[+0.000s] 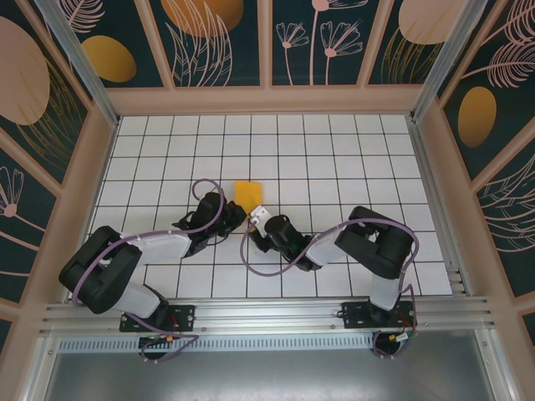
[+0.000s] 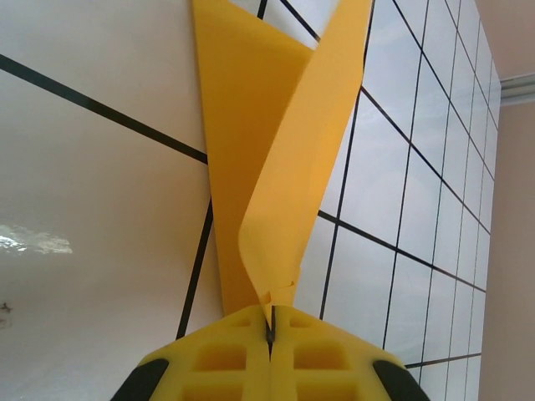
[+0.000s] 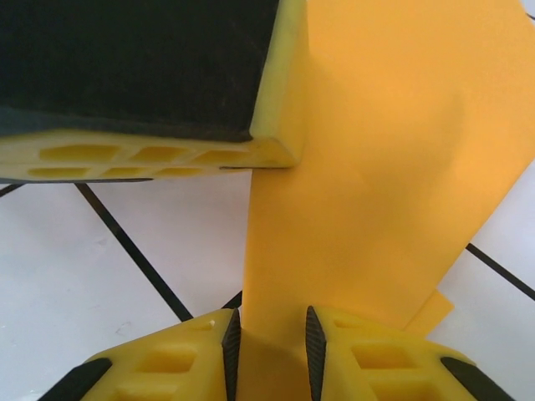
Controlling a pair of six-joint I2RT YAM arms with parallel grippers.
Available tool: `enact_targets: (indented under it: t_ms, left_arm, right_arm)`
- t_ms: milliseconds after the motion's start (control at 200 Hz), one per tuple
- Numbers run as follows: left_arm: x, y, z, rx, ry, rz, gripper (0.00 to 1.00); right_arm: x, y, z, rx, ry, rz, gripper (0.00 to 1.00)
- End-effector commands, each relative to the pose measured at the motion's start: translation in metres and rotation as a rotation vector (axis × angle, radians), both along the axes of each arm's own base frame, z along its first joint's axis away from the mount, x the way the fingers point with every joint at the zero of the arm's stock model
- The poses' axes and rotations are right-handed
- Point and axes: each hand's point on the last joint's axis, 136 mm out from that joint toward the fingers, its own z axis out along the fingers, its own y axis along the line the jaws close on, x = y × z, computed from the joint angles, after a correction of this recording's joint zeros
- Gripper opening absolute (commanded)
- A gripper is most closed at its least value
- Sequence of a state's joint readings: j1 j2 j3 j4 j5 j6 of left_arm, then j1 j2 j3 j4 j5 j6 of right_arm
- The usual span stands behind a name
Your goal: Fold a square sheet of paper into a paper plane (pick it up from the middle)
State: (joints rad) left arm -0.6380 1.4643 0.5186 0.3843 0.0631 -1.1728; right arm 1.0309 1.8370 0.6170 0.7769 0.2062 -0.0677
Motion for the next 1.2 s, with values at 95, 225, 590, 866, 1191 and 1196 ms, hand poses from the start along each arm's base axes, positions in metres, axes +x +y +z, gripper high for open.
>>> enact_targets:
  t_ms: [95,225,590,866,1191,1196]
  left_arm:
    - [0.002,-0.005,0.007,-0.013,0.002,-0.001,0.01]
    - [0.002,-0.005,0.006,-0.012,0.003,-0.004,0.01]
    - [0.001,-0.004,0.006,-0.008,0.004,-0.001,0.07]
    - [0.005,0.01,0.023,0.024,-0.052,0.039,0.37]
    - [0.002,0.03,0.031,0.046,-0.102,0.071,0.58]
    - [0.002,0.03,0.032,0.046,-0.104,0.07,0.58]
  right_arm:
    - [0.014,0.005,0.014,0.017,-0.099,-0.043,0.3]
    - [0.017,0.006,0.018,0.028,-0.112,-0.055,0.32]
    - [0.019,0.006,0.018,0.035,-0.111,-0.068,0.17]
    - [0.002,0.002,0.026,0.126,-0.001,0.004,0.03]
    - [-0.015,0.001,0.028,0.208,0.139,0.089,0.0]
    - [-0.015,0.001,0.027,0.209,0.142,0.09,0.0]
